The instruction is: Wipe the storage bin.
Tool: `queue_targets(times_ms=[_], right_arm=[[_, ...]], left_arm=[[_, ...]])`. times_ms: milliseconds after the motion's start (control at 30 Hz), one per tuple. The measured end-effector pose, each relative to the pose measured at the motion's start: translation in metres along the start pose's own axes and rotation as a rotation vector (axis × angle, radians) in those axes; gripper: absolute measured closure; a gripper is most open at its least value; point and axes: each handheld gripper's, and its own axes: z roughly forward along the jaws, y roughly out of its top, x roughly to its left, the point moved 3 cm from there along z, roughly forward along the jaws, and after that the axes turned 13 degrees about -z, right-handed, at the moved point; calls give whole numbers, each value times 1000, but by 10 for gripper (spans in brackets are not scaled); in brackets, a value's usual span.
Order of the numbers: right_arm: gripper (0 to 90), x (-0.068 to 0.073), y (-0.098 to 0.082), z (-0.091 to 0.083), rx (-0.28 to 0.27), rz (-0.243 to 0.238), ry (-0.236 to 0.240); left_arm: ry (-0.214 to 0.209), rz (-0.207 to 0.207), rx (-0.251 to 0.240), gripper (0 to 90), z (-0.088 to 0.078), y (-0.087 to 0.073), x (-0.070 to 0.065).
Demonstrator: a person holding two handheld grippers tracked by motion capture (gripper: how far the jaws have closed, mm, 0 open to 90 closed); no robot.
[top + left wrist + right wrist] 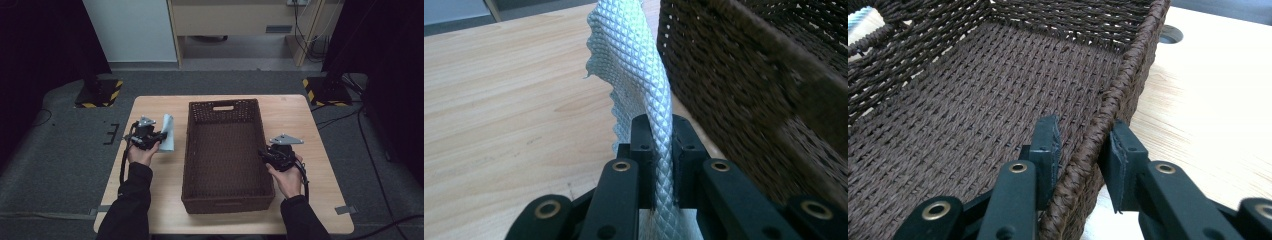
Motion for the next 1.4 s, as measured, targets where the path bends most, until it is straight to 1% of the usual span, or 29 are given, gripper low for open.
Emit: queue_targets(times_ms=[67,100,200,233,333,400,467,500,567,633,700,767,800,867,1000,1067,1100,1133,1167,1233,1300,1367,1400], right_arm=[[700,0,1,1,-10,-6,13],[701,1,1,1,-10,-6,18],[703,5,2,1,-7,-10,33],[703,5,2,1,-6,-19,36],[703,6,1,-1,-3,-29,43],[703,7,1,-1,-3,-28,46],[702,6,1,-1,-4,-27,47],[701,6,1,-1,-4,-27,46],[700,6,1,-1,-6,-30,47],[699,6,1,-1,-6,-30,46],[699,6,1,-1,-6,-29,47],[699,6,1,-1,-6,-31,48],[698,6,1,-1,-7,-31,47],[697,6,1,-1,-7,-30,48],[696,6,1,0,-7,-29,49],[696,6,1,0,-7,-28,49],[696,6,1,0,-7,-29,49],[695,6,1,0,-7,-28,49],[695,6,1,0,-7,-28,48],[695,6,1,-1,-7,-29,47],[696,6,1,-1,-7,-28,48],[696,6,1,-1,-7,-28,48],[696,6,1,-1,-7,-29,47]], left_arm=[[3,5,13,817,4,0,2],[8,12,18,817,5,1,3],[3,22,25,819,10,2,4],[4,32,32,819,13,2,4],[-17,55,51,821,22,4,3],[-10,62,61,822,32,4,2],[5,67,83,822,41,3,3],[9,63,99,822,48,1,3],[9,56,126,823,59,-4,2],[-2,64,159,823,71,-12,-1],[-1,71,175,823,76,-15,-4],[-5,71,174,823,76,-14,-5],[-15,63,165,823,74,-11,-6],[-24,65,143,825,69,-5,-9],[-52,92,87,827,49,12,-17],[-67,110,50,828,39,20,-21],[-70,119,48,828,36,22,-22],[-66,138,45,829,33,24,-23],[-62,144,43,828,31,26,-23],[-60,140,46,828,31,26,-22],[-64,131,63,828,37,22,-20],[-46,127,105,828,48,12,-18],[-43,116,120,828,52,8,-16]])
